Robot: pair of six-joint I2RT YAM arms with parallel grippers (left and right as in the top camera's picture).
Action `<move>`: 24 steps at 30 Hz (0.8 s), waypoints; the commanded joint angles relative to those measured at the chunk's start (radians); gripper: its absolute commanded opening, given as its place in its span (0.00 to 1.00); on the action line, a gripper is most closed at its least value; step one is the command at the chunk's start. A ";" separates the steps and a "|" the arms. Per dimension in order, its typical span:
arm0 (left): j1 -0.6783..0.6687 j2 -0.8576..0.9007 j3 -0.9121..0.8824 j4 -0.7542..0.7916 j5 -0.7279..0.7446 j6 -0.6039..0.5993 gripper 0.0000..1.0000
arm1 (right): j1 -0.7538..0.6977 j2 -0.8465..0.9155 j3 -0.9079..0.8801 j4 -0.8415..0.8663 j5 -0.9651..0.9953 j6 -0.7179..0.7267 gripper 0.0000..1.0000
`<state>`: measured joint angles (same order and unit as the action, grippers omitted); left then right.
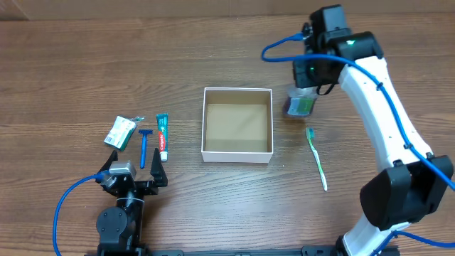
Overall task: Pack container
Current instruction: 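Carry the soap bottle with the right gripper and lower it into the box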
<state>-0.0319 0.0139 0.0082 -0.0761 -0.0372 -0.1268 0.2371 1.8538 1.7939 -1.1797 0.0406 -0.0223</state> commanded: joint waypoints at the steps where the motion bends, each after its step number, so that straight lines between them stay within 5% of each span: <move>1: 0.007 -0.010 -0.003 0.002 0.011 0.015 1.00 | 0.080 -0.137 0.054 0.002 0.106 0.024 0.27; 9: 0.007 -0.010 -0.003 0.002 0.011 0.015 1.00 | 0.163 -0.330 0.067 -0.005 0.116 0.106 0.26; 24: 0.007 -0.010 -0.003 0.002 0.011 0.015 1.00 | 0.189 -0.272 0.064 0.037 -0.035 0.170 0.23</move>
<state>-0.0319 0.0139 0.0082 -0.0761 -0.0372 -0.1268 0.4068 1.5940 1.8286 -1.1751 0.0265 0.1173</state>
